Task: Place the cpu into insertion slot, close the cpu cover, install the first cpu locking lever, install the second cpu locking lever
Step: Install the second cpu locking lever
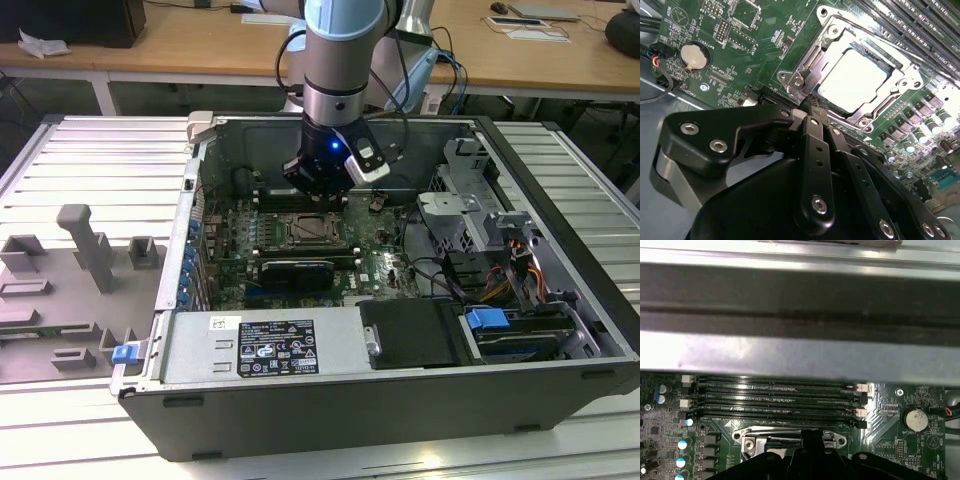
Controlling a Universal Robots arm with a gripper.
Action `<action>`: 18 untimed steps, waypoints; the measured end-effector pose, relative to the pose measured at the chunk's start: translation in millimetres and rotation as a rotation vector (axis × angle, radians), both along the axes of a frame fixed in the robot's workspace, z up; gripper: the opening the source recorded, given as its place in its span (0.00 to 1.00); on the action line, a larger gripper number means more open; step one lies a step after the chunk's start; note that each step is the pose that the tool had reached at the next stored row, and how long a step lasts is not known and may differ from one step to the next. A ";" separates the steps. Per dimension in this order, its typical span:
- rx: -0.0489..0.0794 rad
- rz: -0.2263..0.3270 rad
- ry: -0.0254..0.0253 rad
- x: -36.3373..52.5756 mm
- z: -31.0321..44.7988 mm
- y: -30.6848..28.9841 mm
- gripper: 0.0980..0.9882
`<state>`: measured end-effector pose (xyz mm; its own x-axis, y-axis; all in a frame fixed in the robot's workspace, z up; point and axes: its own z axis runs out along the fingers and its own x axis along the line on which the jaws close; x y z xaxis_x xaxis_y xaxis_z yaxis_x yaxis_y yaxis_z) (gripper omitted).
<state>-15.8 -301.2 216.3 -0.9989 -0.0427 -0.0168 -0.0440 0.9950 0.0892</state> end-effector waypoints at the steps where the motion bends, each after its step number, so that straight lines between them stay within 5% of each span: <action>1: 0.000 0.000 0.0000 0.0 0.0 -0.7 0.01; 7: 0.000 0.000 0.0000 0.0 2.7 -3.4 0.01; 10: 0.000 0.000 -0.0001 0.0 15.0 -4.9 0.01; 18: 0.000 0.000 0.0000 -1.1 15.0 -35.9 0.01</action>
<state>-16.8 -337.0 231.3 -0.9989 -0.0427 -0.0168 -0.0440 0.9950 0.0891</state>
